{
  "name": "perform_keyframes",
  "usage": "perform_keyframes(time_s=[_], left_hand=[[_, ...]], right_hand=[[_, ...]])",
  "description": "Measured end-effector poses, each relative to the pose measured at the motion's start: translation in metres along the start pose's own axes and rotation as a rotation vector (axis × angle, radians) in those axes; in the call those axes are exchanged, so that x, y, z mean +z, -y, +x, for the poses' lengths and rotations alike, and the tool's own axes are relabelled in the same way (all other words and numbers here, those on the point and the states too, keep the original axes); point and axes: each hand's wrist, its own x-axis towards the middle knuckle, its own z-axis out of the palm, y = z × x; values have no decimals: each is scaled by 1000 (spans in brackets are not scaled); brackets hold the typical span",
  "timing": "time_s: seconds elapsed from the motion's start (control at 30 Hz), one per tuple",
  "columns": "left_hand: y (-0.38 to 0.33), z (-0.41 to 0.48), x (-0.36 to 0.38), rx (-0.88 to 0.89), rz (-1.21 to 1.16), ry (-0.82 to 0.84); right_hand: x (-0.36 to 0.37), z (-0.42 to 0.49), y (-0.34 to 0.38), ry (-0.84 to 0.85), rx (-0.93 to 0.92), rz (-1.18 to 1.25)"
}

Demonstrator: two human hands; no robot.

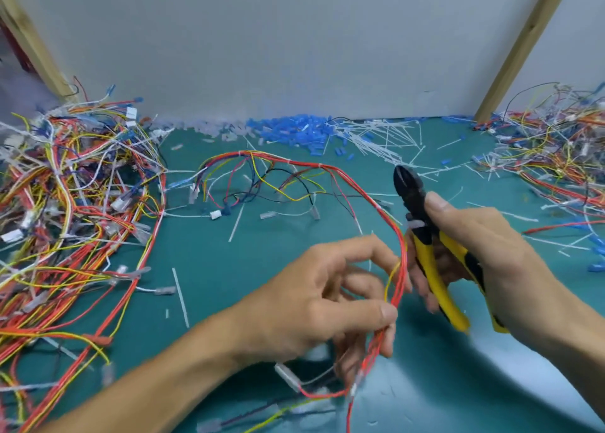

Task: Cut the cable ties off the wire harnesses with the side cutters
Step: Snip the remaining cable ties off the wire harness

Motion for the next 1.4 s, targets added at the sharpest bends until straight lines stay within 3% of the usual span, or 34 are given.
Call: perform_keyframes(time_s=[0.2,0.27,0.33,0.43,0.53,0.63,0.73,0.87,1.13,1.23,1.4], left_hand=[[0,-2,5,-124,120,235],[1,-2,3,-131,172,238],[2,1,-3,-120,110,111],[1,6,-22,-33,-33,-343],[-2,8,-41,97,-222,-651],[-2,9,-46,135,-297,-641],[0,11,-43,151,-233,-634],[0,12,-41,244,-211,-569],[2,11,-38,291,107,-524],[0,9,-37,288,265,-531],[6,6,-35,295,882,-650]], right_hand=[[5,2,-7,-33,-10,2],[7,1,-9,-48,-60,-17],[8,-1,-9,-38,-109,27],[9,-5,-9,-10,-187,23],[12,-10,-12,4,-371,-224],[19,-12,-13,167,-563,-501],[23,-12,-14,324,-598,-654],[25,-13,-12,325,-568,-592],[14,-7,-12,-186,-466,-266],[10,-2,-16,-245,-409,-180],[9,3,-22,-267,-336,-130]])
